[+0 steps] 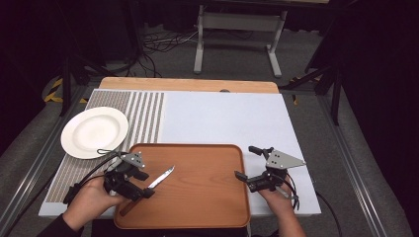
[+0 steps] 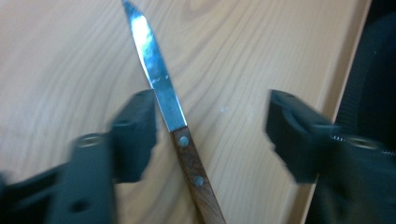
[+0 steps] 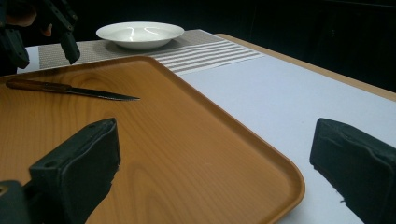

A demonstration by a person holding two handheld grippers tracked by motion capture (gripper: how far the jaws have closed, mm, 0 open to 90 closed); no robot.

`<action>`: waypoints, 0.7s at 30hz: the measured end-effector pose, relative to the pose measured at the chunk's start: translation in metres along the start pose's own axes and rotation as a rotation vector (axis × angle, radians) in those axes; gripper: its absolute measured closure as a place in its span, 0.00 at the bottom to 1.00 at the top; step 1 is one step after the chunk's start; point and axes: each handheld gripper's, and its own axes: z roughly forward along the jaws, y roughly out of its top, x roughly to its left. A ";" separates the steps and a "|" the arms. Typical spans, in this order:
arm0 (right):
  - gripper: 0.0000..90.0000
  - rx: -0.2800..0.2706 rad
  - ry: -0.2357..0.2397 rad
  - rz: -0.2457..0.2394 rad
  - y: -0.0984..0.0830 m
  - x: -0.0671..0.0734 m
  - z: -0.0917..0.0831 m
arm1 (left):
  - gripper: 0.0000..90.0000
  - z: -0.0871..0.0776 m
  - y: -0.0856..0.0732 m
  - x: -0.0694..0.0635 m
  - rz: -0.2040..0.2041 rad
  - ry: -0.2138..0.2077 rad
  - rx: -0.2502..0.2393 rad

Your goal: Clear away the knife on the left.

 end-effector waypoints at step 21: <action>0.03 0.004 0.007 -0.002 0.000 0.000 0.001 | 1.00 0.016 0.013 -0.004 0.301 0.015 0.106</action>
